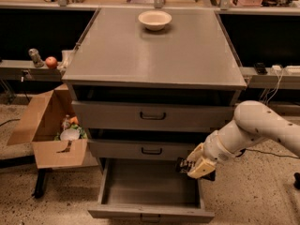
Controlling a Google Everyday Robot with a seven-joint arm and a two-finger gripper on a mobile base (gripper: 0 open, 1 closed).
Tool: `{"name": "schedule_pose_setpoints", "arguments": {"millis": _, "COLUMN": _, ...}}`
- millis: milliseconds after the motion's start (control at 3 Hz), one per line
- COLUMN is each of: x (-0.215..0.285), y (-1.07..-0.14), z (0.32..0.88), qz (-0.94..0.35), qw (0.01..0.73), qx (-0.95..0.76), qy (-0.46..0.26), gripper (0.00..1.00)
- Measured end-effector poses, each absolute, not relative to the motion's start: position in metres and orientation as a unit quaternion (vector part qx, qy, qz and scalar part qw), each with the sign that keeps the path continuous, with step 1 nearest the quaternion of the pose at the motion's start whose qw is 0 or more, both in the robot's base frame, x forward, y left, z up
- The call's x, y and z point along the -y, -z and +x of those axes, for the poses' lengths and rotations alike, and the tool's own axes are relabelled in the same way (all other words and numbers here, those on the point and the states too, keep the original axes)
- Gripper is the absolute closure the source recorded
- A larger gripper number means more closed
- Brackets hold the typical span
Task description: Place rxbar chocolate into bottom drawer
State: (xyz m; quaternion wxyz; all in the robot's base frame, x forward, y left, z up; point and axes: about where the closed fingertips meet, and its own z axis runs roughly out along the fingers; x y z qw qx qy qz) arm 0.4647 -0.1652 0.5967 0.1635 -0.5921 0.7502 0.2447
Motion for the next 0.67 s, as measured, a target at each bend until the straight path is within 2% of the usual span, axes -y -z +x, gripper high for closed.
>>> {"name": "schedule_pose_setpoints", "arguments": {"millis": 667, "x": 0.166, "y": -0.443, "z": 0.474, "qz": -0.567, "qw": 0.147, "qx": -0.768, "qy": -0.257, "gripper": 1.00}}
